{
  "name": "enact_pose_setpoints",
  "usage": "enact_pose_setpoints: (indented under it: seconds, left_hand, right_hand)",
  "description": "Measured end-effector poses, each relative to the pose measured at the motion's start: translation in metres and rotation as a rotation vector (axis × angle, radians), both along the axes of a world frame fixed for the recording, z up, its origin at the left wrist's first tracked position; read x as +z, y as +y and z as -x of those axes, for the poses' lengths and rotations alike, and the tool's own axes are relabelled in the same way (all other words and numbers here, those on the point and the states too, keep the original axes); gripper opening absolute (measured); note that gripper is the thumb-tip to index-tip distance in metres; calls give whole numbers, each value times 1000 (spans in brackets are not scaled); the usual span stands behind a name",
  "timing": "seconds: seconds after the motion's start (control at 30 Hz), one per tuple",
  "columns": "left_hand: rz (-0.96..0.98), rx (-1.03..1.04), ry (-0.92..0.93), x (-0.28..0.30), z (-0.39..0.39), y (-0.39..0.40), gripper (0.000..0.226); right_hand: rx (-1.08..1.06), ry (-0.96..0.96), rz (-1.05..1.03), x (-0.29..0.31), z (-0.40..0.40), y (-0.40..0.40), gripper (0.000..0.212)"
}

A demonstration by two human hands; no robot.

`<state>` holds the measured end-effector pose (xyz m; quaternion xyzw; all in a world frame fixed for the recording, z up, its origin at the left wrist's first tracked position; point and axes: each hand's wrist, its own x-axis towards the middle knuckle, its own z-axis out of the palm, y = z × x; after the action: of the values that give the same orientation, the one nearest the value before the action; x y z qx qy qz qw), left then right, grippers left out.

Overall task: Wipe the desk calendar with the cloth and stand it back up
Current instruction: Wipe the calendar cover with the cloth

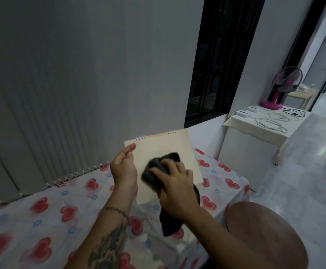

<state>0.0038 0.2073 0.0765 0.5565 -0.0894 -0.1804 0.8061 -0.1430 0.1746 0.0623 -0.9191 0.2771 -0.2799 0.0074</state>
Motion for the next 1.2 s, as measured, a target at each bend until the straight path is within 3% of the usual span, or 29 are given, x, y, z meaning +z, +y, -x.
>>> enact_pose_setpoints:
  seconds: [0.13, 0.43, 0.53, 0.73, 1.0, 1.07, 1.13, 1.2]
  left_hand:
    - [-11, 58, 136, -4, -16, 5, 39]
    - [-36, 99, 239, 0, -24, 13, 38]
    - [-39, 75, 186, 2, -12, 3, 40]
    - [-25, 10, 307, -3, -3, -3, 44]
    - [1, -116, 309, -1, -5, 9, 37]
    - [25, -193, 272, 3, 2, 6, 35]
    - [9, -241, 224, 9, 6, 3, 35]
    - [0, -267, 198, 12, 7, 1, 35]
  right_hand:
    - [41, 64, 21, -19, 15, 2, 54]
    - [-230, -23, -36, -9, 27, -23, 54]
    - [-138, 42, 47, -12, 11, 2, 55]
    - [39, 150, 158, -20, 5, 6, 51]
    - [-251, -32, -64, -3, 16, -49, 52]
    - [-310, -3, -112, 3, 8, -50, 62]
    - [-290, 20, -130, 3, 2, -45, 71]
    - [-230, -15, -108, -1, 0, -34, 65]
